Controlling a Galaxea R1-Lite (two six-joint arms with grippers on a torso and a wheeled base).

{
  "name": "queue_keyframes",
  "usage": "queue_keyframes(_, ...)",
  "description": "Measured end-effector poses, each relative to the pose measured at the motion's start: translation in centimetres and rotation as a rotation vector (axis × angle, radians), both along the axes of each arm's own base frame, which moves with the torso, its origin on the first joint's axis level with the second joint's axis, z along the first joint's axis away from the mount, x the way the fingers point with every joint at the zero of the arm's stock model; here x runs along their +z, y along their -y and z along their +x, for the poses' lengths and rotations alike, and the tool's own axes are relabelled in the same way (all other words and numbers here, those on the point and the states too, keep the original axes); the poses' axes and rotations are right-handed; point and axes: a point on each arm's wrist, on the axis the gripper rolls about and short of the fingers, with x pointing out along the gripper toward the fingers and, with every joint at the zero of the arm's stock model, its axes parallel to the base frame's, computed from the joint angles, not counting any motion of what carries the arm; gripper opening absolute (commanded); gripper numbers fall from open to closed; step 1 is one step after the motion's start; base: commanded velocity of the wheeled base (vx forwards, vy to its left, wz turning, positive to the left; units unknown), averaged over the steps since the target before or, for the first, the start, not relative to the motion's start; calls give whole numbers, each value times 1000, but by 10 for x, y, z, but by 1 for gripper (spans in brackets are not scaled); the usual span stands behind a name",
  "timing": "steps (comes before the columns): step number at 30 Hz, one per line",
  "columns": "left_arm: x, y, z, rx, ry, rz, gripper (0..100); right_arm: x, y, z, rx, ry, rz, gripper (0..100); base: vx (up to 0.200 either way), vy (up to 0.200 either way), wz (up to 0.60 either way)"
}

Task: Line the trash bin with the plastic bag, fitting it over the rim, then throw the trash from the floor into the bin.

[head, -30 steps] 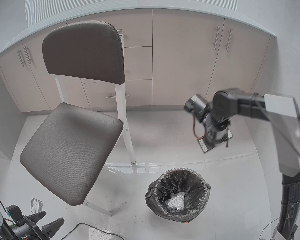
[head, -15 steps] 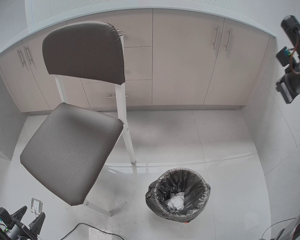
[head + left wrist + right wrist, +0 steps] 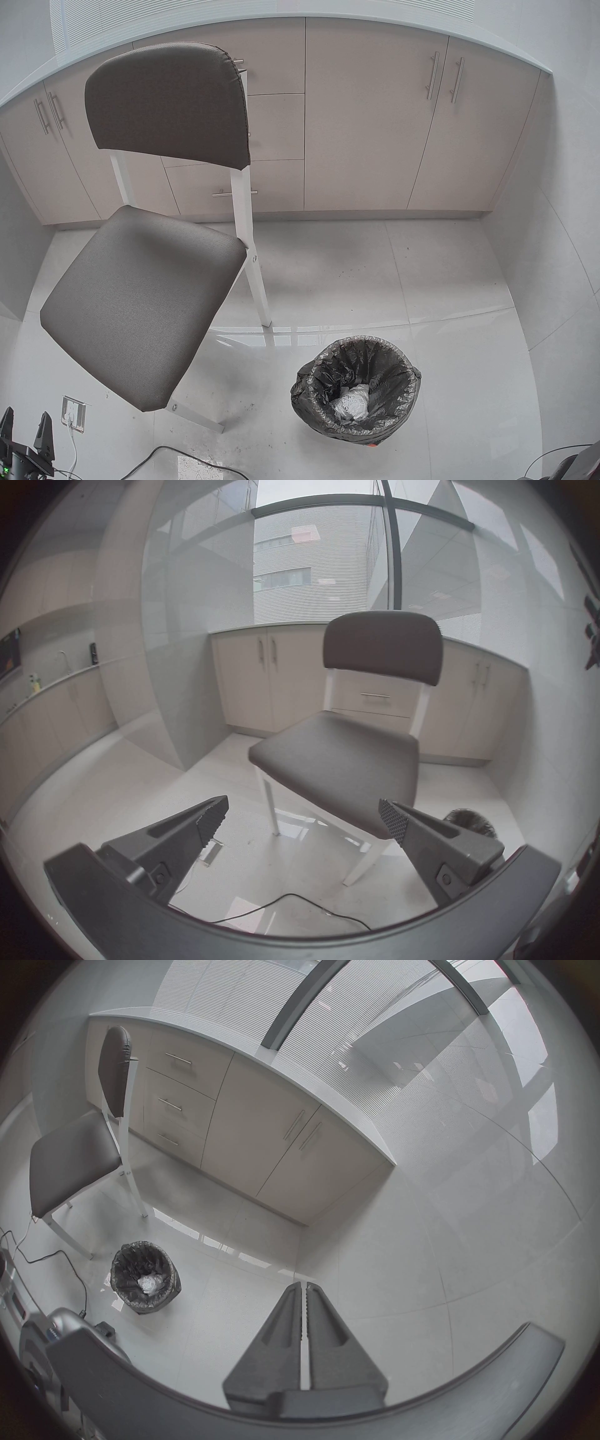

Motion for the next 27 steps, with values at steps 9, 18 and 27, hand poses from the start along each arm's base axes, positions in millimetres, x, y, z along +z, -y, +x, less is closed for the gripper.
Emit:
queue_keyframes(9,1,2,1,144,-20,77,100,-4,27,-57,-82,-14,-6,0,0,0,0)
queue_keyframes(18,0,5,2,187,24,70,100,-26,44,-136,-160,-84,37,0,0,0,0)
queue_keyframes(27,-3,8,2,11,96,51,100,-66,47,-271,-102,261,152,0,0,0,0)
